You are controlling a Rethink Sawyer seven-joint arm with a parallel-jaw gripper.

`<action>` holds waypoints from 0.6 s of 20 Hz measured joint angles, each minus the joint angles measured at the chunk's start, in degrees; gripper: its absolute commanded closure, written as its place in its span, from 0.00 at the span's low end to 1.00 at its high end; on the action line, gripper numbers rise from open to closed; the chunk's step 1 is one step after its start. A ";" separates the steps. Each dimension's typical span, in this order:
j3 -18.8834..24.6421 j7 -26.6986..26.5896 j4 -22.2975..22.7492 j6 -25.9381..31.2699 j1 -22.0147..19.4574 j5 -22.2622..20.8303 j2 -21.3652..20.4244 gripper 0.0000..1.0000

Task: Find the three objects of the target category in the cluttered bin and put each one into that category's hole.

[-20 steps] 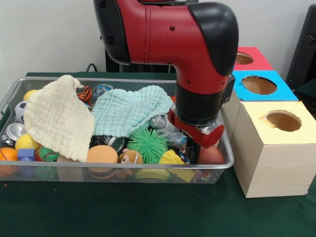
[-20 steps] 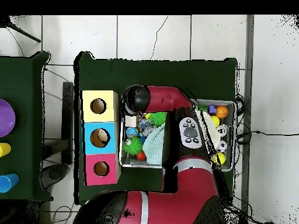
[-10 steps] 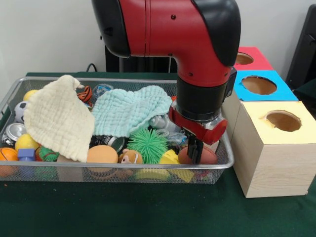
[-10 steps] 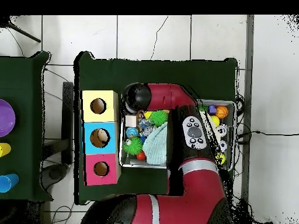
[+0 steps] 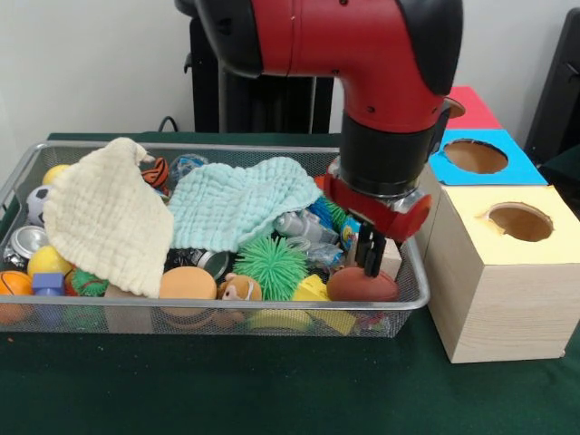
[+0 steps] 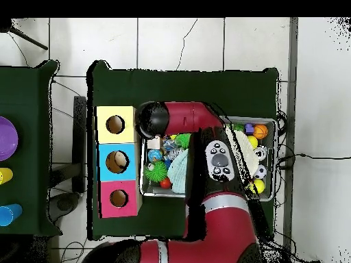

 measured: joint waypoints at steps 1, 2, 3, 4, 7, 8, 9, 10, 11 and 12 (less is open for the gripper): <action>-0.83 0.07 0.24 0.05 0.94 0.45 -0.27 1.00; -1.73 0.23 0.39 0.12 1.96 0.98 -0.50 1.00; -2.64 0.46 0.50 0.18 3.00 1.59 -0.71 1.00; -3.51 0.80 0.59 0.25 4.03 2.32 -0.89 1.00; -6.13 2.35 1.24 0.45 6.94 5.03 -1.49 1.00; -7.05 3.25 1.73 0.47 7.88 6.43 -1.73 1.00; -7.99 4.48 2.41 0.47 8.74 8.27 -1.96 1.00; -8.25 4.83 2.64 0.46 8.94 8.81 -2.01 1.00; -9.02 5.96 3.30 0.47 9.43 10.33 -2.11 1.00; -9.76 7.16 3.97 0.47 9.75 11.89 -2.16 1.00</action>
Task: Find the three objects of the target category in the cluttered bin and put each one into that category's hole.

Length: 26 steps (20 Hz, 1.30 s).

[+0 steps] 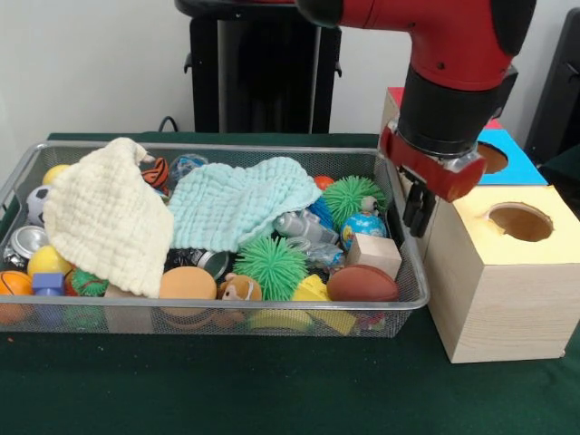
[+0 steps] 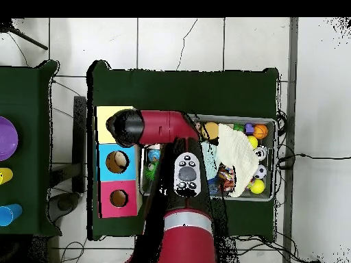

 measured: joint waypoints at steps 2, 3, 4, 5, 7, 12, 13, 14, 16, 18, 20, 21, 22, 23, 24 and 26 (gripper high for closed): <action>-0.86 1.27 0.92 -0.01 0.00 1.68 -0.02 1.00; -1.27 1.79 1.39 -0.01 -0.05 2.38 -0.03 1.00; -1.92 2.22 2.06 -0.01 -0.12 3.13 -0.04 1.00; -2.28 2.33 2.41 0.00 -0.16 3.43 -0.04 1.00; -3.36 2.38 3.36 -0.01 -0.47 4.03 -0.04 1.00; -5.55 2.38 4.86 -0.01 -1.31 4.67 -0.05 1.00; -6.48 2.38 5.28 -0.01 -1.35 4.91 -0.06 1.00; -6.81 2.38 5.44 -0.01 -1.35 5.06 -0.06 1.00; -7.42 2.38 5.73 -0.01 -1.34 5.54 -0.05 1.00; -8.09 2.38 5.80 -0.02 -1.32 6.29 -0.01 1.00; -8.64 2.38 5.75 -0.01 -1.13 7.13 0.10 1.00; -8.94 2.38 5.72 0.00 -0.98 7.62 0.17 1.00; -9.15 2.38 5.66 0.04 -0.86 7.95 0.23 1.00; -9.58 2.38 5.52 0.18 -0.58 8.58 0.40 1.00; -9.78 2.38 5.41 0.27 -0.44 8.84 0.50 1.00; -10.42 2.38 4.92 0.62 -0.02 9.57 0.89 1.00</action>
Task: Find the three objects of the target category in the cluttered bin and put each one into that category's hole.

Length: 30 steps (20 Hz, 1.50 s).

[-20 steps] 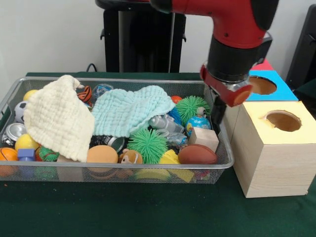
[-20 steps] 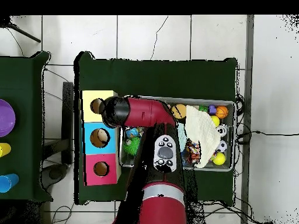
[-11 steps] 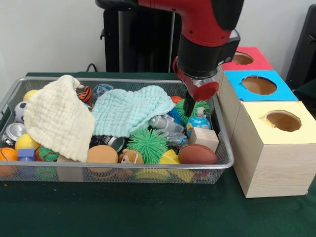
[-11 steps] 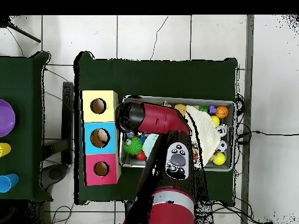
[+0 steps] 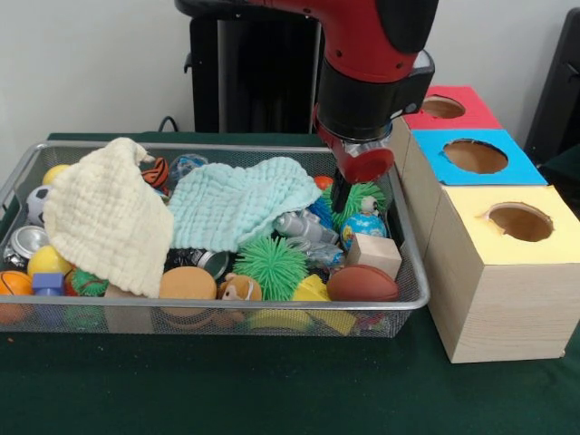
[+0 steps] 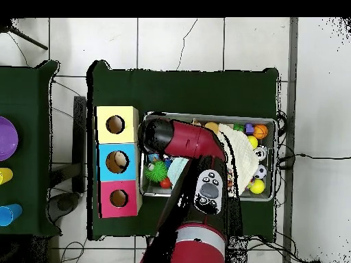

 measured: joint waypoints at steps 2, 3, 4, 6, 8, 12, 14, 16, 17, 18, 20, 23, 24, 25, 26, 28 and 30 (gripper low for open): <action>-0.62 0.00 -0.75 0.57 0.29 0.75 0.53 1.00; -0.95 0.01 -1.24 0.95 0.36 1.07 0.85 1.00; -1.20 0.01 -1.75 1.32 0.39 1.27 1.17 1.00; -2.03 0.01 -3.86 2.61 0.39 1.68 2.42 1.00; -2.74 0.01 -5.83 3.77 0.38 1.96 3.64 1.00; -3.44 0.01 -8.71 5.11 0.27 2.51 5.51 1.00; -3.81 0.01 -10.92 5.79 0.14 3.04 7.03 1.00; -4.16 0.01 -12.36 6.15 0.09 3.49 8.10 1.00; -4.54 0.01 -13.80 6.44 0.09 3.83 9.16 1.00; -4.77 0.01 -14.75 6.62 0.09 4.09 9.87 1.00; -4.96 0.01 -15.61 6.83 0.09 4.36 10.51 1.00; -5.48 0.01 -18.33 7.58 0.12 5.30 12.39 1.00; -5.60 0.01 -18.69 7.74 0.14 5.47 12.64 1.00; -5.72 0.01 -19.05 7.90 0.16 5.64 12.89 1.00; -5.98 0.01 -19.62 8.26 0.22 5.93 13.27 1.00; -6.51 0.01 -20.73 9.06 0.39 6.41 13.89 1.00; -7.09 0.02 -21.83 10.29 0.81 7.11 14.41 1.00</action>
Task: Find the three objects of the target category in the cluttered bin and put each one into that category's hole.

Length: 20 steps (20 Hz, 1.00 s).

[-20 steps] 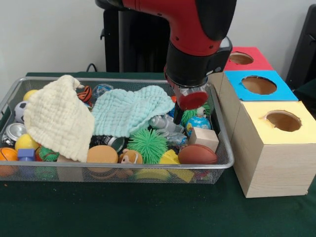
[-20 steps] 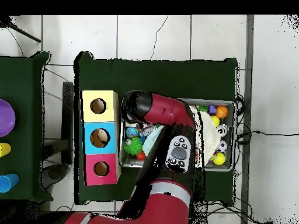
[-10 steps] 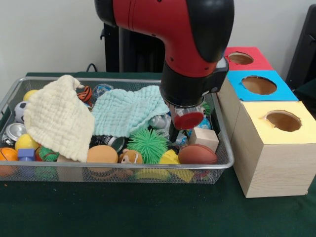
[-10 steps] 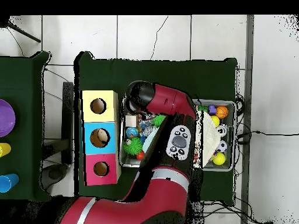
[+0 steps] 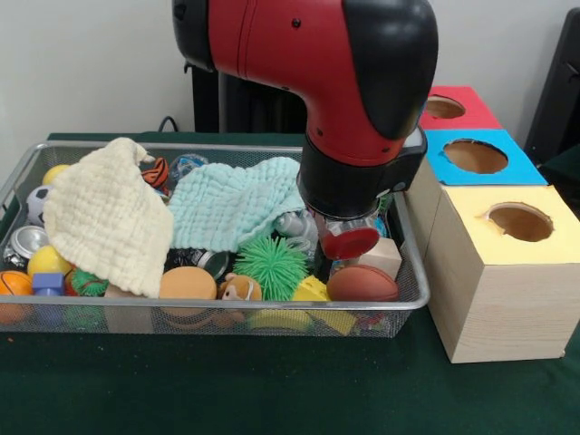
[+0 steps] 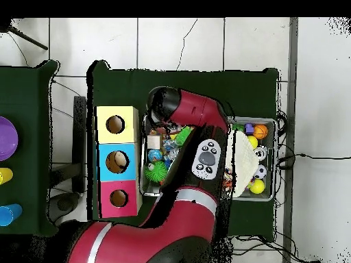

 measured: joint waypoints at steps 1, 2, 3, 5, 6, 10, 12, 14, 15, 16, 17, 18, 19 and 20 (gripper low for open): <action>-0.23 0.05 -0.32 0.46 0.22 0.29 0.14 1.00; -0.39 0.09 -0.46 0.72 0.38 0.48 0.20 1.00; -0.55 0.13 -0.61 0.99 0.54 0.67 0.26 1.00; -1.06 0.30 -0.90 1.67 1.19 1.34 0.30 1.00; -1.24 0.37 -0.98 1.86 1.48 1.60 0.29 1.00; -2.07 0.64 -1.29 2.10 3.16 2.62 0.31 0.00; -3.02 1.19 -1.49 2.10 4.50 3.24 0.35 0.00; -3.46 1.65 -1.54 2.11 5.14 3.64 0.34 0.00; -3.79 2.00 -1.55 2.11 5.59 3.93 0.35 0.00; -4.01 2.16 -1.55 2.11 5.84 4.07 0.36 0.00; -4.23 2.33 -1.55 2.11 6.09 4.22 0.37 0.00; -4.57 2.57 -1.55 2.11 6.47 4.40 0.37 0.00; -4.78 2.72 -1.55 2.11 6.70 4.50 0.37 0.00; -5.00 2.91 -1.55 2.11 6.93 4.60 0.37 0.00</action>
